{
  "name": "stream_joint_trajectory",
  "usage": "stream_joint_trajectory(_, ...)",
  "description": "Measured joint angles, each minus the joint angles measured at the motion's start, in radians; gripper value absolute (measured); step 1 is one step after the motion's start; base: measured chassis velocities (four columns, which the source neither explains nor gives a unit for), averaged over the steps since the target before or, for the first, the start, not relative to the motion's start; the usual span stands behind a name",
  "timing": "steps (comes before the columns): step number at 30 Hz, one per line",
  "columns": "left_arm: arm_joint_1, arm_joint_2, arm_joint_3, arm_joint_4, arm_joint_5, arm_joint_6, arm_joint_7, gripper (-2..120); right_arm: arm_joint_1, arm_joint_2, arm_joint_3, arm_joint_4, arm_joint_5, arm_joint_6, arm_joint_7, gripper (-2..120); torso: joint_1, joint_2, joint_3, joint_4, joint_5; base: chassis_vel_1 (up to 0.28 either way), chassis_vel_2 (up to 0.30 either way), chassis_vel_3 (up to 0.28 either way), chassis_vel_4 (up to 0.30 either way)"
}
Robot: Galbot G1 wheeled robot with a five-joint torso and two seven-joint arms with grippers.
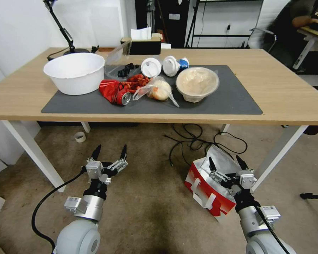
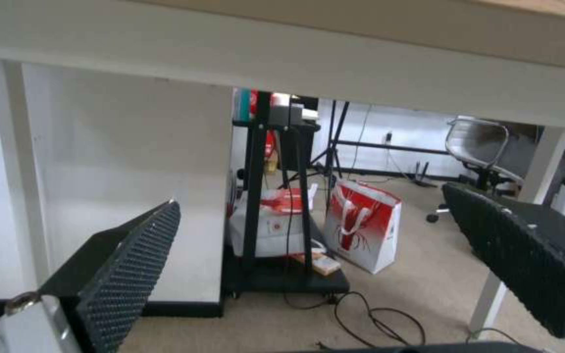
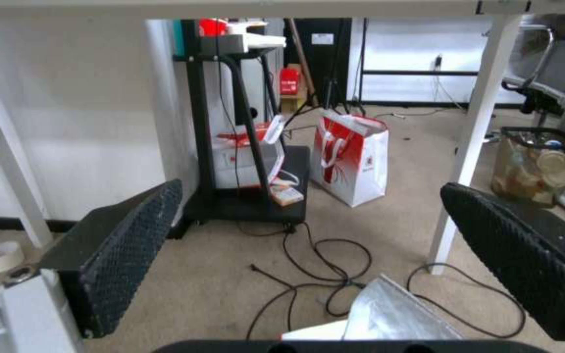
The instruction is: Pick up the food delivery bag from the floor and place it on the table.
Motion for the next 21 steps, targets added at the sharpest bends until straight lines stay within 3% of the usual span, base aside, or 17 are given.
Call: stream_joint_trajectory(21, 0.011, -0.006, -0.001, -0.007, 0.002, -0.001, 0.0, 100, 0.0, -0.003, -0.002, -0.003, 0.0, 0.0, -0.008, 100, -0.029, -0.085, -0.056, 0.0, 0.0001, 0.0, 0.0, 0.0, 0.0)
